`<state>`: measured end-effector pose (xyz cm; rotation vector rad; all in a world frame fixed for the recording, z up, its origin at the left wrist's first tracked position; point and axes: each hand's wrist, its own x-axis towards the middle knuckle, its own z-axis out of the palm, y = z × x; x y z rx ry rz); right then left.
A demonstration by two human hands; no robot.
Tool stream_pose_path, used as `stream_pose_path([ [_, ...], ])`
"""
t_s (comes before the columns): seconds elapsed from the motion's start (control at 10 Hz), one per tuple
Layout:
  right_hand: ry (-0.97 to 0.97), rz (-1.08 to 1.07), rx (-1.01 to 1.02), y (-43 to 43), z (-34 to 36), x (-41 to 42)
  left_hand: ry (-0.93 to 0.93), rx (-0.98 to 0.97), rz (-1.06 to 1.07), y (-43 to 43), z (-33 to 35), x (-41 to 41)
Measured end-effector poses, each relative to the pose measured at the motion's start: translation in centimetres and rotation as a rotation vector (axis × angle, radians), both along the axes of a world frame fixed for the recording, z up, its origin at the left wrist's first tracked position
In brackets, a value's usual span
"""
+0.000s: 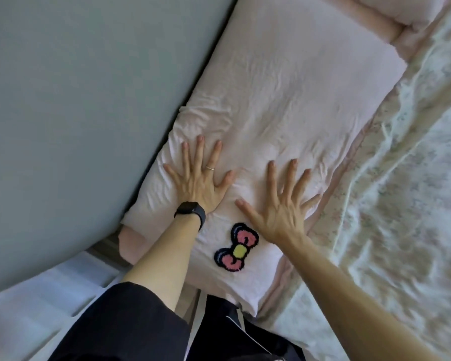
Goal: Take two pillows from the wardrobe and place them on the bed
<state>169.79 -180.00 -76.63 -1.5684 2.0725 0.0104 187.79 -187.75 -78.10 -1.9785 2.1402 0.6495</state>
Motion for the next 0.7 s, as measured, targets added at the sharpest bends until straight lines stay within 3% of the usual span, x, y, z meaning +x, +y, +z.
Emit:
stream_pose_path([
  [0.1, -0.029, 0.263, 0.079, 5.7, 1.9, 2.8, -0.021, 0.046, -0.002, 3.7, 1.8, 2.7],
  [0.2, 0.034, 0.359, 0.301, 9.0, 1.6, 2.9, -0.093, 0.191, 0.008, 8.4, 2.1, 5.1],
  [0.3, 0.100, 0.380, 0.452, 7.4, 1.1, 3.2, -0.137, 0.341, 0.031, 8.3, 1.4, 4.9],
  [0.4, -0.001, 0.383, 0.622, 3.4, 2.9, 4.0, -0.143, 0.534, 0.013, 4.0, 2.2, 5.0],
  [0.5, -0.152, 0.379, 0.618, 0.5, 7.5, 2.1, -0.134, 0.596, -0.044, 1.9, 5.5, 5.1],
  [0.6, -0.210, 0.432, 0.569, -1.5, 13.0, -0.5, -0.041, 0.531, 0.103, 2.4, 9.9, 4.7],
  [0.7, -0.254, 0.395, 0.386, -3.0, 19.4, -1.7, -0.009, 0.523, 0.115, 4.4, 14.9, 3.8],
])
